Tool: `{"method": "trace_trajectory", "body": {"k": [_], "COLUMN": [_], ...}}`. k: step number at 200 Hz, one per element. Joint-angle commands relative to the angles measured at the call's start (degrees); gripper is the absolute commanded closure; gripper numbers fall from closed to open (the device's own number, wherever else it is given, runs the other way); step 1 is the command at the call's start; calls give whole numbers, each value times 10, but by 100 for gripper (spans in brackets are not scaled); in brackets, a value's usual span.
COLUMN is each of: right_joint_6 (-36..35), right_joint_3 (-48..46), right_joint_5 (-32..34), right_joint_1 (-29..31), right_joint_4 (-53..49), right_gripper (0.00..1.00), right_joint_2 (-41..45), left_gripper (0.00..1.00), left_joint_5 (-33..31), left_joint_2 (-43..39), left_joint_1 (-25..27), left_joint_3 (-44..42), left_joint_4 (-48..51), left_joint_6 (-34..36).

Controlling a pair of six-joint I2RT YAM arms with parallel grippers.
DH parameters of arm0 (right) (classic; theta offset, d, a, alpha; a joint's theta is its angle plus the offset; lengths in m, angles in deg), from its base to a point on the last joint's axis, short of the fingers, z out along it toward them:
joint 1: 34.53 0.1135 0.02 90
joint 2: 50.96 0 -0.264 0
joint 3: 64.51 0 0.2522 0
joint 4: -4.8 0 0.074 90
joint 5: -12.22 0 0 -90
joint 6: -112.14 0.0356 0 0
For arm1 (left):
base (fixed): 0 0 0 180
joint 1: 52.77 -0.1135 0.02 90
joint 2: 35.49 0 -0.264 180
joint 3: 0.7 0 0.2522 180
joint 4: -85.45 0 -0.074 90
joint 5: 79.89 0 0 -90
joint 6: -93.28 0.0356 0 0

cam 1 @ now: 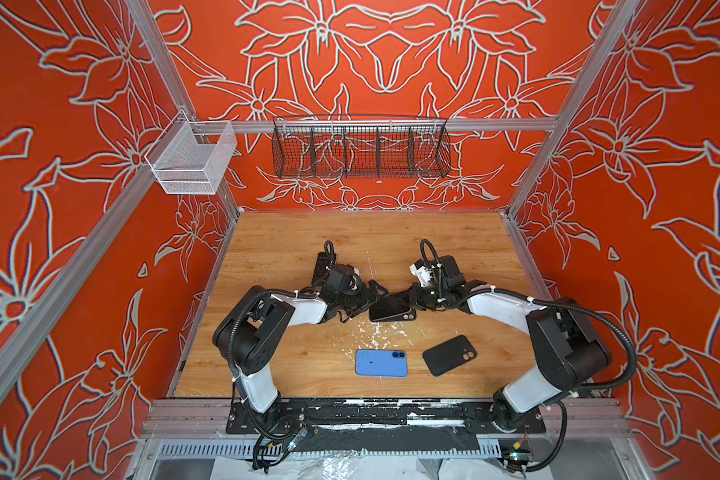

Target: Put the phone into the phone case

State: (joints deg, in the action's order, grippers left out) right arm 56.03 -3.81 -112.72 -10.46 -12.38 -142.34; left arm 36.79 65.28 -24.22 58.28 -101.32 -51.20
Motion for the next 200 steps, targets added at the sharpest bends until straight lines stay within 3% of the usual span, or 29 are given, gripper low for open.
{"method": "trace_trajectory", "body": {"k": [1,200], "right_joint_6": [-29,-66], "right_joint_3": [-41,-36], "right_joint_5": [149,201], "right_joint_1": [13,15], "right_joint_4": [-78,-81], "right_gripper": [92,63], "right_joint_2": [-48,-85], "left_gripper": [3,3], "left_joint_5": [7,1], "left_joint_2": [16,21], "left_joint_1": [11,11], "left_joint_3": [-11,-4], "left_joint_4": [2,10], "left_joint_6": [-9,-8]}}
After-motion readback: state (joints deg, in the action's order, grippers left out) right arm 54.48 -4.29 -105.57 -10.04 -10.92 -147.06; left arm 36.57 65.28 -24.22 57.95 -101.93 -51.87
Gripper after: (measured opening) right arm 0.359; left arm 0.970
